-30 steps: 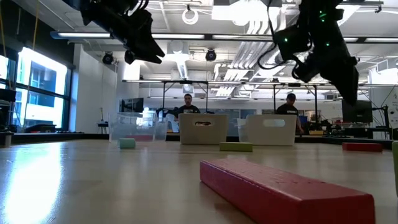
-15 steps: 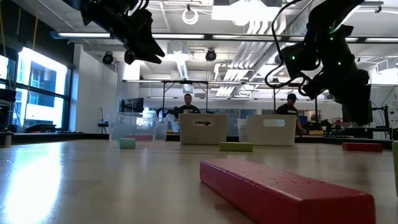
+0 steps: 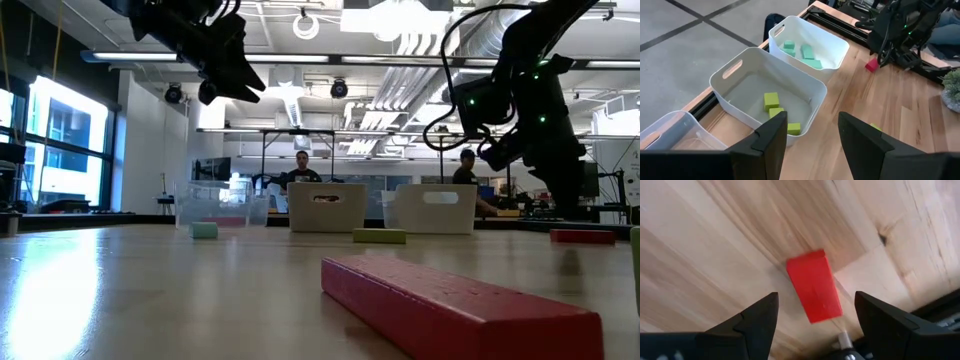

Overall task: Sort & place blocks by color
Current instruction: Put the red block into the transparent bin

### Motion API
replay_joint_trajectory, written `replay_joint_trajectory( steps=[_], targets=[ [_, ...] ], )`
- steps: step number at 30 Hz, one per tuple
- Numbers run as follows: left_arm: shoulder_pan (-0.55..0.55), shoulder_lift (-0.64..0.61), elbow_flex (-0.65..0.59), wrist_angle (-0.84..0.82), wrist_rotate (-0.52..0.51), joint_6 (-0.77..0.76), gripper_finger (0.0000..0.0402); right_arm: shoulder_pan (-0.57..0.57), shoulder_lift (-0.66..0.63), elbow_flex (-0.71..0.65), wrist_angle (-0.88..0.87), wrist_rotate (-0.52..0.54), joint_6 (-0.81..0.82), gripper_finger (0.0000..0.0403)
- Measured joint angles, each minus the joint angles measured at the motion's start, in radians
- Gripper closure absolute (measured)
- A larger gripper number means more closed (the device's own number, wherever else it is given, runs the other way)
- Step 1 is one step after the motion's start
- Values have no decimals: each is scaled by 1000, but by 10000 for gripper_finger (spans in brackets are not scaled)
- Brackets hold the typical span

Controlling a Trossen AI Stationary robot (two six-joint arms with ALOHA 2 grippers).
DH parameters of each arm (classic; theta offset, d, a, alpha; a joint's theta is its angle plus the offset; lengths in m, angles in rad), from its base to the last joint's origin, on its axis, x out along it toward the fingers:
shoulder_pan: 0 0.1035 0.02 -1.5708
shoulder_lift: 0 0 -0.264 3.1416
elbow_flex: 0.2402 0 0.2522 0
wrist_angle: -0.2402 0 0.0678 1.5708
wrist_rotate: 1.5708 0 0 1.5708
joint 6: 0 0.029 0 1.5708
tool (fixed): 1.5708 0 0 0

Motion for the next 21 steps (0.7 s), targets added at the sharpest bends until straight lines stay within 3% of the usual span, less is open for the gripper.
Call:
replay_joint_trajectory(
  steps=[11, 21],
  targets=[
    [0, 0, 0, 0, 0, -1, 236, 0, 10, 0, 22, 0, 8, 151],
    [0, 0, 0, -1, 0, 1, 236, 0, 174, 0, 15, 10, 8, 151]
  ],
)
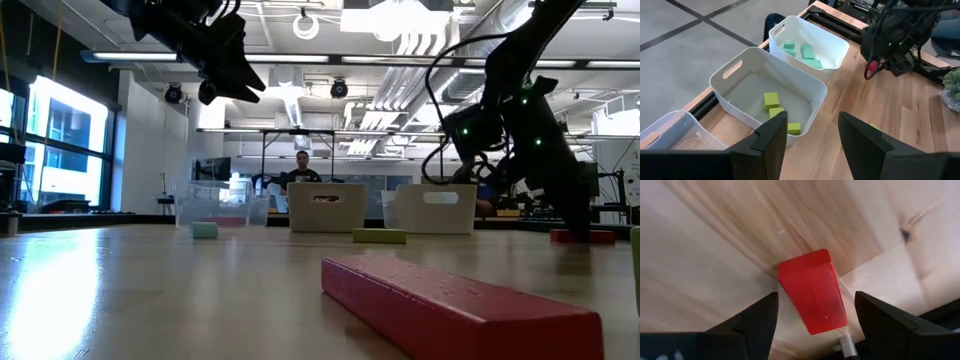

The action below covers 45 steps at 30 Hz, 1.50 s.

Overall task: Sort & place blocks by color
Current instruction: Put the red block into the transparent bin

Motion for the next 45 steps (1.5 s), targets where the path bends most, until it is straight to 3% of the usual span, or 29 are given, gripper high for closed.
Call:
replay_joint_trajectory(
  steps=[8, 16, 29, 39, 45],
  targets=[
    [0, 0, 0, 0, 0, 26, 236, 0, 78, 8, -2, -16, -4, 172],
    [0, 0, 0, 0, 0, 26, 236, 0, 81, 6, -6, -52, 27, 304],
    [0, 0, 0, -4, 0, 26, 236, 18, 64, 154, -56, -142, 173, 305],
    [0, 0, 0, -58, 3, 124, 236, 131, 61, 403, -47, -236, 323, 305],
    [0, 0, 0, -82, 4, 225, 236, 171, 61, 575, 70, -284, 323, 305]
  ],
)
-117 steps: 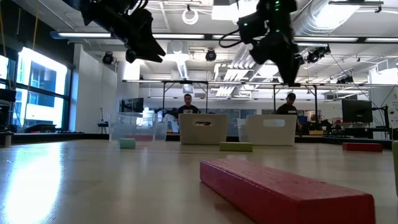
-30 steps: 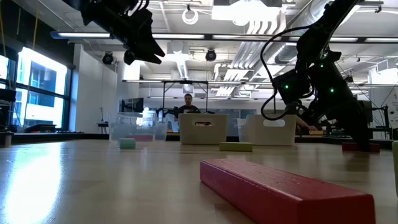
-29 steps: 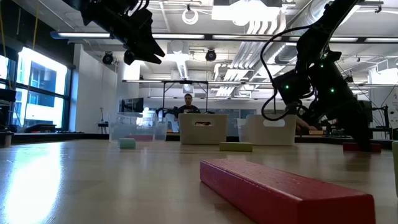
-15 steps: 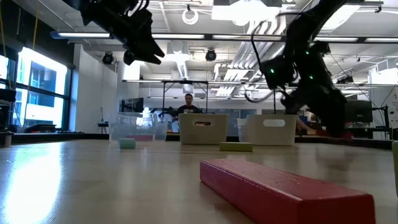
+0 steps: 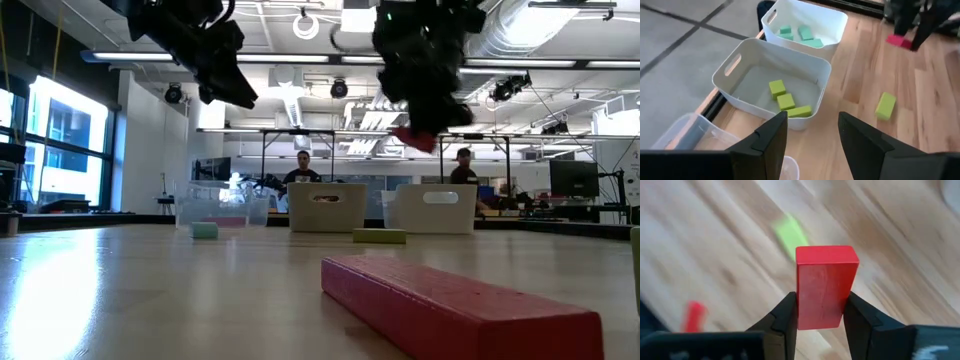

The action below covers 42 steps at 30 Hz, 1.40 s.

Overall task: Sort & place blocks by color
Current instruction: Put the red block into the transparent bin

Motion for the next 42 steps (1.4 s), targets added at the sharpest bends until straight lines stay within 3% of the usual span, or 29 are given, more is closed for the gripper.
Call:
replay_joint_trajectory(
  steps=[5, 13, 20, 30, 42],
  targets=[
    [0, 0, 0, 2, 45, 111, 236, 7, 0, 109, 150, -41, 2, 305],
    [-9, 0, 0, 7, 283, 288, 236, 12, -1, 163, 360, -123, -7, 305],
    [-77, 0, 0, 9, 307, 299, 236, 40, -1, 163, 428, -219, -55, 305],
    [-248, 0, 0, 158, 309, 151, 236, 89, -1, 163, 458, -430, -149, 305],
    [-454, 0, 0, 375, 284, -63, 236, 164, -1, 164, 528, -547, -189, 305]
  ],
)
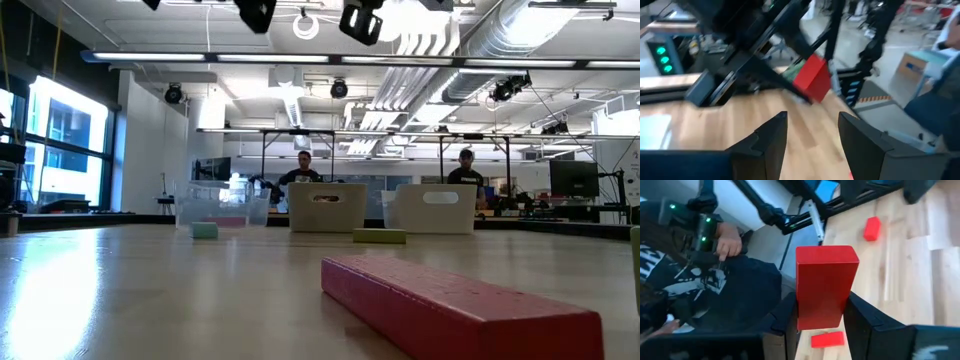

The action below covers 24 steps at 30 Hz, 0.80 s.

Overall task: Sort & place blocks by color
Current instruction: Put the red block into the transparent bin

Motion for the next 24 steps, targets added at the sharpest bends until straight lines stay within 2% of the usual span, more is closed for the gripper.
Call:
replay_joint_trajectory(
  steps=[5, 15, 24],
  targets=[
    [-80, 0, 0, 93, -10, -43, 236, 31, 0, 0, 4, -7, -3, 305],
    [-196, 1, 0, 136, -173, -79, 236, 93, 0, 0, 118, -14, 7, 305],
    [-236, 5, 0, 137, -176, -114, 236, 119, 77, 0, 244, -48, 22, 305]
  ],
)
